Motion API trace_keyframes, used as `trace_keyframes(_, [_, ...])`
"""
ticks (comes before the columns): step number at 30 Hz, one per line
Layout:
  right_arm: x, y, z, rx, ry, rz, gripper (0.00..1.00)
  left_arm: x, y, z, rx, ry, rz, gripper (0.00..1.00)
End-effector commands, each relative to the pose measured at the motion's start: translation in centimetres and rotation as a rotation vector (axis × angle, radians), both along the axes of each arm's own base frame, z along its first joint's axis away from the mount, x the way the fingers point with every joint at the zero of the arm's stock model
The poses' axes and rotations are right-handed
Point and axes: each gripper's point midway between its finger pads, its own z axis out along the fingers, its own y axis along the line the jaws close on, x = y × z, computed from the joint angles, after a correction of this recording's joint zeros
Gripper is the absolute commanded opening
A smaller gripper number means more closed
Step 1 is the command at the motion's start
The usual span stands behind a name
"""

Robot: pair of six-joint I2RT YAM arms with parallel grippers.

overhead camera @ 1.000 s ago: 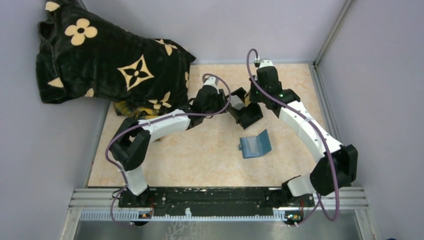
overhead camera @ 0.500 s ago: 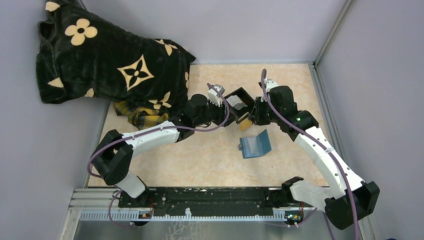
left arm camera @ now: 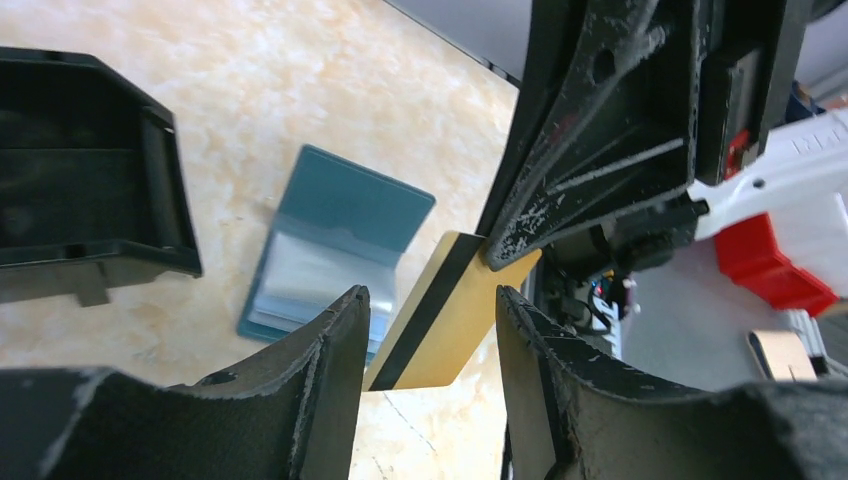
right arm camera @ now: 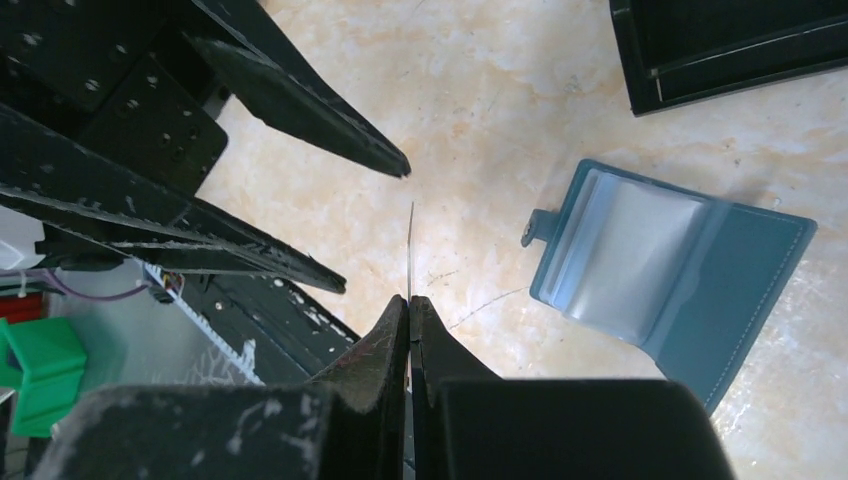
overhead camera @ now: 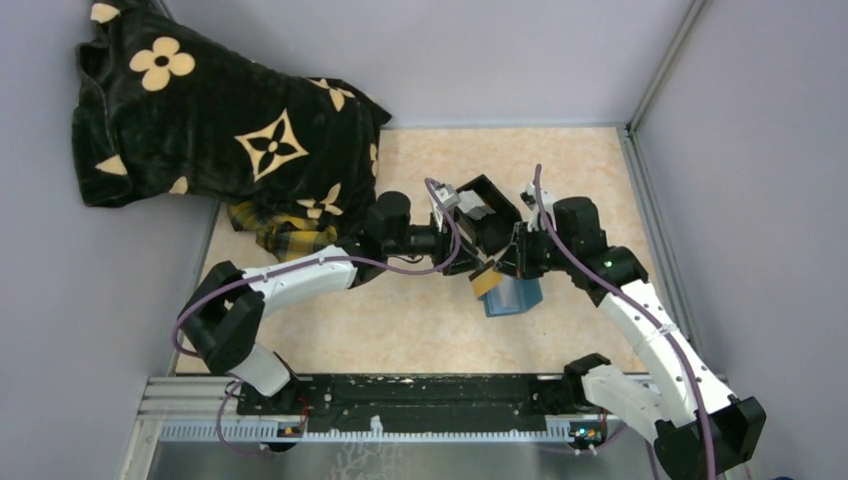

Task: Put the credit cards into the card holder
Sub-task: Pick up the credit card from the storage box.

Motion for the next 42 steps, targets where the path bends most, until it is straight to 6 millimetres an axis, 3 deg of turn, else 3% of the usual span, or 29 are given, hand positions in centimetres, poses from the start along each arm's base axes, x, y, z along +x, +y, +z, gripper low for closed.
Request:
trace_keyframes(1, [-0.4,0.6,1.5,0.077,-0.034,0.048,0.0,-2.3,-0.6,-0.3,-0.012,0.004,-0.174,0.56])
trace_keyframes(12, [-0.3,0.9,1.1,0.131,-0.005,0.08,0.0,-3.3,-1.0,-1.8,0.004,0.031,-0.266,0.52])
trace_keyframes(15, [-0.2,1.1,0.9,0.142,0.004,0.085,0.0,-3.7,-1.1,-2.1,0.005,0.053,-0.305,0.42])
trace_keyframes(19, [0.1,1.1,0.8,0.149,0.011,0.085,0.0,-4.1,-1.2,-2.6,0.008,0.081,-0.336,0.18])
trace_keyframes(22, [0.3,0.9,1.0,0.155,0.01,0.073,0.0,-4.6,-1.2,-2.7,0.007,0.104,-0.367,0.05])
trace_keyframes(27, [0.7,0.7,1.2,0.162,0.006,0.062,0.0,-4.4,-1.2,-3.1,0.012,0.128,-0.365,0.0])
trace_keyframes(29, [0.9,0.4,1.1,0.15,0.001,0.047,0.0,-3.8,-1.0,-3.1,0.006,0.149,-0.338,0.0])
trace_keyframes(35, [2.8,-3.5,0.5,-0.028,-0.082,-0.164,0.26,-0.4,-0.6,-4.6,0.024,0.227,-0.071,0.0])
trace_keyframes(42, [3.9,-7.6,-2.1,-0.177,-0.067,-0.384,0.3,2.4,-0.3,-8.0,0.069,0.383,0.314,0.0])
